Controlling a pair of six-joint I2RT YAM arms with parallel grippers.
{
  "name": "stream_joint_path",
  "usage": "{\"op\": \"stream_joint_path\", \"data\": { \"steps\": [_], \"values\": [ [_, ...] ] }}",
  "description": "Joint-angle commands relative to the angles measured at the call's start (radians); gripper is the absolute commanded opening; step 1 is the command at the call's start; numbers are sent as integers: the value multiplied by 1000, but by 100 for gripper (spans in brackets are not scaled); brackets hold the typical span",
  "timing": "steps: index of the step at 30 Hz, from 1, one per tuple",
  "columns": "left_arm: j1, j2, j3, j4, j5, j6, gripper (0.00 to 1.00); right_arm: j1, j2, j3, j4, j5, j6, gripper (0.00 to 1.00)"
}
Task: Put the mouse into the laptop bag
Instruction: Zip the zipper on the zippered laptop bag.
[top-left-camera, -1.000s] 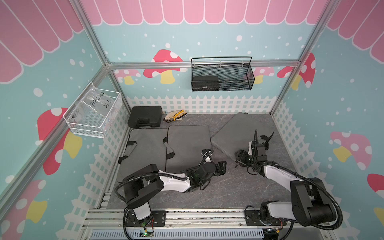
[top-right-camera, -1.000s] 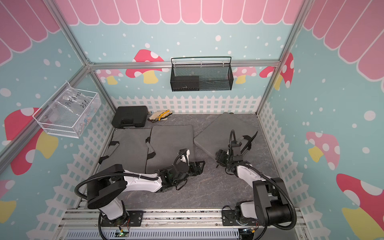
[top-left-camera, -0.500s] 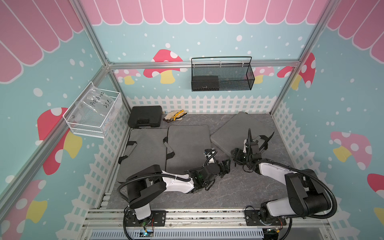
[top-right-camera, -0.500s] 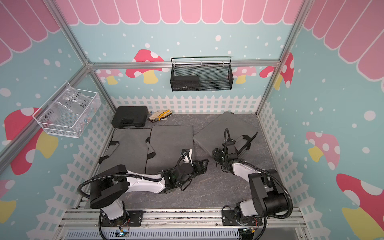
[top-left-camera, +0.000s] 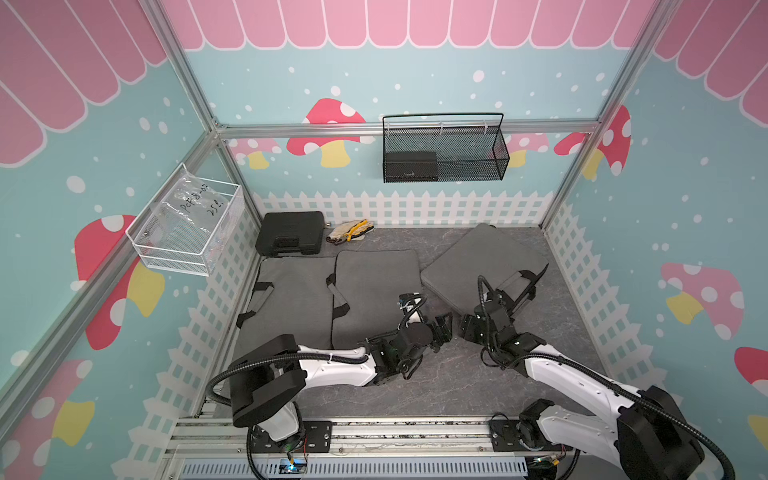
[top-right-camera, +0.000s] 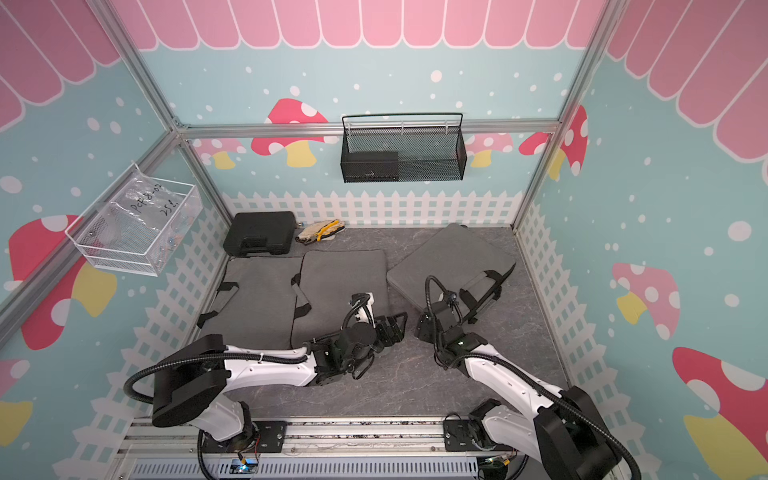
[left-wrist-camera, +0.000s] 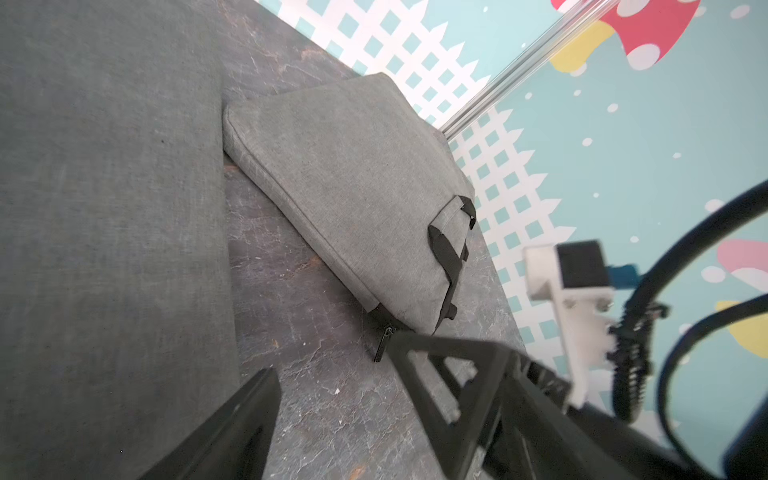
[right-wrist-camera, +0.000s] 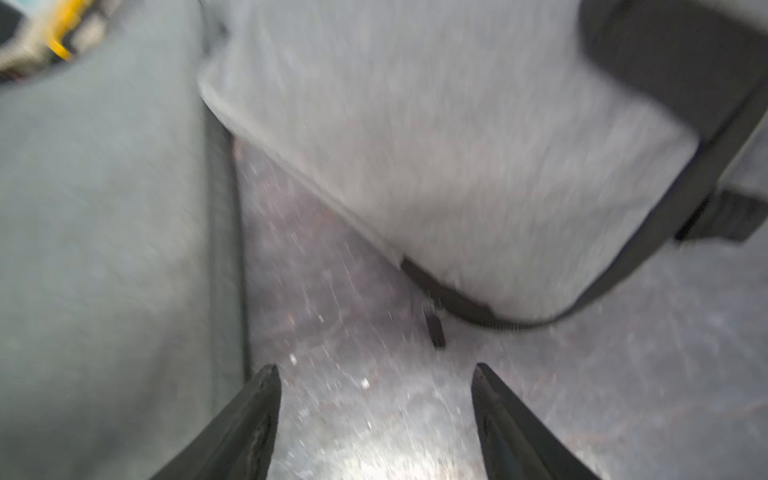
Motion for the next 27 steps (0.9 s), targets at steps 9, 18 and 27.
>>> {"op": "stream_joint_path", "data": {
  "steps": [9, 18, 27],
  "values": [
    [30, -106, -120, -27, -46, -47, 86, 67, 227, 50, -46, 195, 125, 64],
    [59, -114, -143, -21, -18, -68, 87, 66, 400, 125, -42, 223, 127, 53],
    [87, -81, -151, 11, 26, -92, 87, 66, 423, 134, -38, 227, 118, 24]
  ]
}}
